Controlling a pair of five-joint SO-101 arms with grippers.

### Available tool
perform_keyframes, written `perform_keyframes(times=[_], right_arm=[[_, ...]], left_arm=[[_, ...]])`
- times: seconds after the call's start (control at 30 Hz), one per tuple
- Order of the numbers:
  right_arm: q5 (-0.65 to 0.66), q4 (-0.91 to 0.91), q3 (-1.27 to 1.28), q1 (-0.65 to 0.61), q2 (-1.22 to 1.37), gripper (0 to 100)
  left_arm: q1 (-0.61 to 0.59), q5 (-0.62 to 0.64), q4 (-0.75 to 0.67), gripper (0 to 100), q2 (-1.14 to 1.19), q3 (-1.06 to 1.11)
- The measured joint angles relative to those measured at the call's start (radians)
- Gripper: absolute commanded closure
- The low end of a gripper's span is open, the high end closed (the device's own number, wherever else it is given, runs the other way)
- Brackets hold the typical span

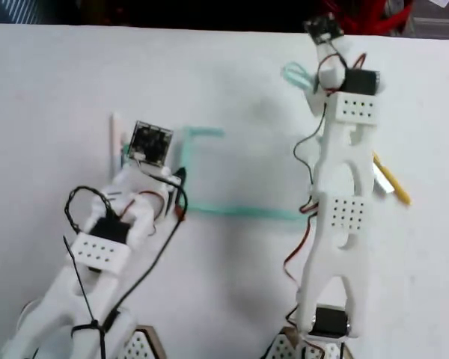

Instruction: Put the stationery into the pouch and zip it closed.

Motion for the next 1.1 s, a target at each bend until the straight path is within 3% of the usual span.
perform_keyframes(times=[0.2, 0.43, 0.6, 0.77, 0.93, 1.1], right_arm=[[0.000, 0.041, 0.017, 0.005, -0.221, 98.1], [0.000, 0.041, 0.086, -0.017, -0.598, 98.1], [0.000, 0.041, 0.250, -0.127, -0.896, 98.1], [0.000, 0.041, 0.496, -0.253, -1.137, 98.1], [0.000, 0.041, 0.743, -0.368, -1.329, 98.1], [-0.029, 0.041, 0.905, -0.470, -1.430, 98.1]], left_arm=[[0.014, 0.000, 0.043, 80, 0.000, 0.000], [0.012, 0.000, 0.218, 80, 0.000, -0.083], [0.063, 0.000, 0.379, 79, -0.104, -0.178], [0.081, -0.020, 0.548, 77, -0.359, -0.287], [0.201, -0.147, 0.667, 75, -0.601, -0.308], [0.347, -0.147, 0.674, 75, -0.647, -0.252]])
